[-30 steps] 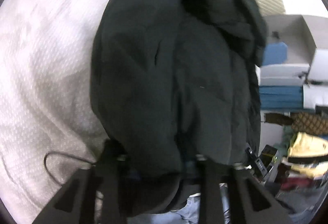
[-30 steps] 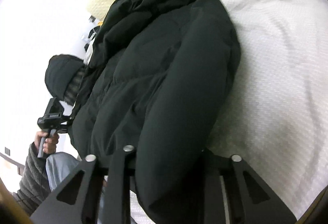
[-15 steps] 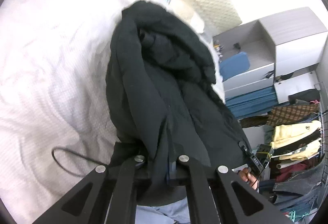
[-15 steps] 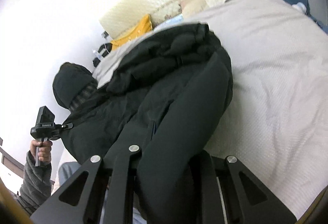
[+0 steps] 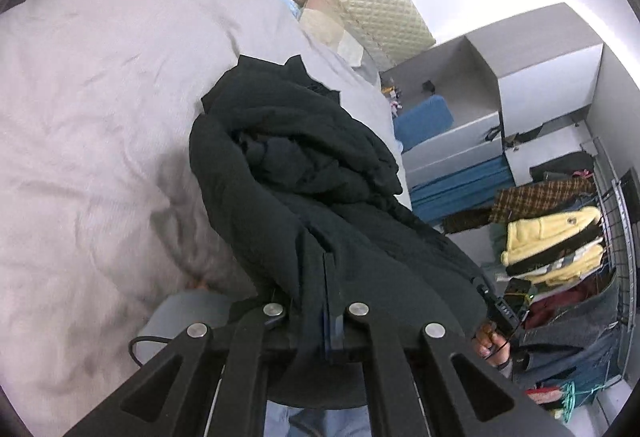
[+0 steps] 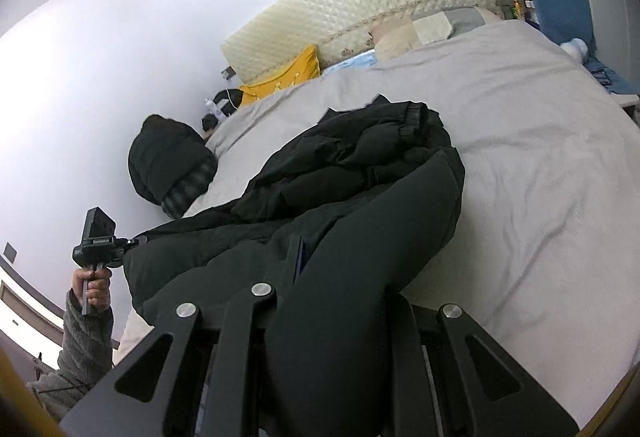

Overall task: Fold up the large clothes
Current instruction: 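Lift the folded black jacket with both grippers and carry it across the bed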

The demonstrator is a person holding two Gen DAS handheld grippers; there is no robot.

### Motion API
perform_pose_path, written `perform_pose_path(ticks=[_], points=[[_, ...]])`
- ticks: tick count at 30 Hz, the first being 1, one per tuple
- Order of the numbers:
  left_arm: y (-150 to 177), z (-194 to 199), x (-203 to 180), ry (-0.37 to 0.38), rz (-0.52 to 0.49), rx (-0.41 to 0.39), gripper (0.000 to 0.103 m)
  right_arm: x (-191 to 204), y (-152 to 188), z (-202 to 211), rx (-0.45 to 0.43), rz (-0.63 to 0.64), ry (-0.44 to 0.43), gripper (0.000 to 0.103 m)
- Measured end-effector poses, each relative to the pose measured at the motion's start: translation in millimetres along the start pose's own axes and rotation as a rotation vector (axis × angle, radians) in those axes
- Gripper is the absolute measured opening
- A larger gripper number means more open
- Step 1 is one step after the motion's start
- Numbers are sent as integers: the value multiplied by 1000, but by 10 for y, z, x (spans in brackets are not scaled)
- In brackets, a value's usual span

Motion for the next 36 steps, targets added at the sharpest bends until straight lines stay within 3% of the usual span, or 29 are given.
perform_pose_path(ticks=[5, 10, 18, 23, 32, 36], points=[[239, 162, -29, -20, -12, 16, 3, 96, 199, 271, 18, -31, 10, 16], [214, 121, -166, -50, -21, 15, 3, -26, 163, 231, 34, -82, 19, 16], [-457, -102, -557, -94, -38, -43, 4, -378, -488, -106, 11, -143, 58, 16], [-915, -318, -856, -162, -77, -93, 4, -691, -898, -385, -5, -190, 93, 16], [-1851, -1041, -1074, -282, -64, -187, 5, -1510, -1449, -1201, 9, -337, 164, 16], [-2155, -1407, -1055, -341, -72, -211, 5, -1778, -1528, -1557, 45, -377, 206, 16]])
Point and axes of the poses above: each gripper's, at about its wrist camera, not at the fingertips, and z roughly against the way its jaws point, x to its left, y to its underside, the point moved 6 cm from there along -z, roughly the way its jaws point, and after that the axes turned 12 degrees about z, right-handed, at the moved point
